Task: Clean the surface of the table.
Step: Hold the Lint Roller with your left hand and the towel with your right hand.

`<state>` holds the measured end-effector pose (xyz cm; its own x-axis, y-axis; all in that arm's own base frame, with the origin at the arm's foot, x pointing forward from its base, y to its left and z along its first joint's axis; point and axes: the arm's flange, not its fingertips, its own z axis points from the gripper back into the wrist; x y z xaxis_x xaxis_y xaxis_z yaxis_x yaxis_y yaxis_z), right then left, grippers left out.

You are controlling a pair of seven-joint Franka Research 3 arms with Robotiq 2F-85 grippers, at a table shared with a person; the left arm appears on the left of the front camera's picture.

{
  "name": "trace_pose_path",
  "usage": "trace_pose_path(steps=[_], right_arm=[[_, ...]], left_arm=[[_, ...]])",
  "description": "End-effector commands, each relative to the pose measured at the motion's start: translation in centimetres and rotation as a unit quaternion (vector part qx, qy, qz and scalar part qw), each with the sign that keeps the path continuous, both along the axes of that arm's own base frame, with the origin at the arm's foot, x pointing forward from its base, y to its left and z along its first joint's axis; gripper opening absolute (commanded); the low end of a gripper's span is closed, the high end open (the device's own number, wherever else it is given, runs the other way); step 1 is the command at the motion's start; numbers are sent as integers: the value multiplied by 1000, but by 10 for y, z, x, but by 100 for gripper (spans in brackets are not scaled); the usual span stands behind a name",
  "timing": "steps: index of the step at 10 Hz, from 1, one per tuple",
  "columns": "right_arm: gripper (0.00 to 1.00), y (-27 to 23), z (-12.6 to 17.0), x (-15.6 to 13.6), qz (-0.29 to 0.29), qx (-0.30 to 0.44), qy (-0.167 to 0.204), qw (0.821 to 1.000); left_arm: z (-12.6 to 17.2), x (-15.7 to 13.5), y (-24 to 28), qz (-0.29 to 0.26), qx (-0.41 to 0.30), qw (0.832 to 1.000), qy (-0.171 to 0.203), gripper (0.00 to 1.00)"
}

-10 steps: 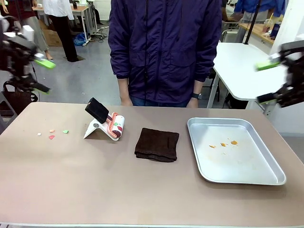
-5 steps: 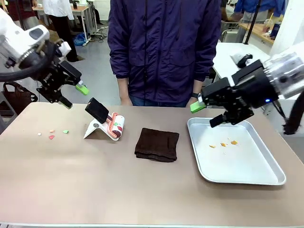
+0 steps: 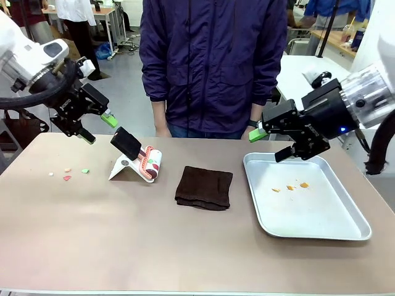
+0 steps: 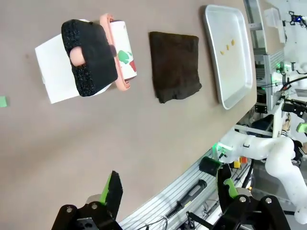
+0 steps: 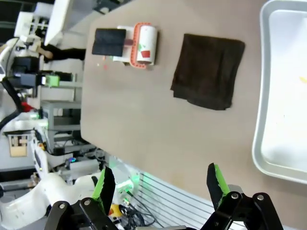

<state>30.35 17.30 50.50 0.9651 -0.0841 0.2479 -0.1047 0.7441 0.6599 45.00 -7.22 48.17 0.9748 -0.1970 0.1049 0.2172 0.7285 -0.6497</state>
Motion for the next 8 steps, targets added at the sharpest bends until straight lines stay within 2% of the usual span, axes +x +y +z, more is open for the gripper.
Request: trace_pose_path(steps=[1, 2, 3, 5, 8], right_arm=[[100, 17, -7, 18, 30, -33, 10, 999], [100, 38, -17, 36, 39, -41, 25, 998], [100, 58, -30, 56, 13, -77, 34, 996], [100, 101, -58, 77, 23, -126, 55, 990], [100, 138, -88, 99, 1, -159, 70, 985]], left_arm=[[-11, 14, -12, 21, 8, 1000, -21, 100], [-17, 27, -17, 20, 5, 999, -39, 100], [-23, 41, -16, 60, 24, 997, -50, 100], [-37, 64, -15, 98, 38, 994, -39, 100], [-51, 83, -17, 79, 36, 996, -25, 100]])
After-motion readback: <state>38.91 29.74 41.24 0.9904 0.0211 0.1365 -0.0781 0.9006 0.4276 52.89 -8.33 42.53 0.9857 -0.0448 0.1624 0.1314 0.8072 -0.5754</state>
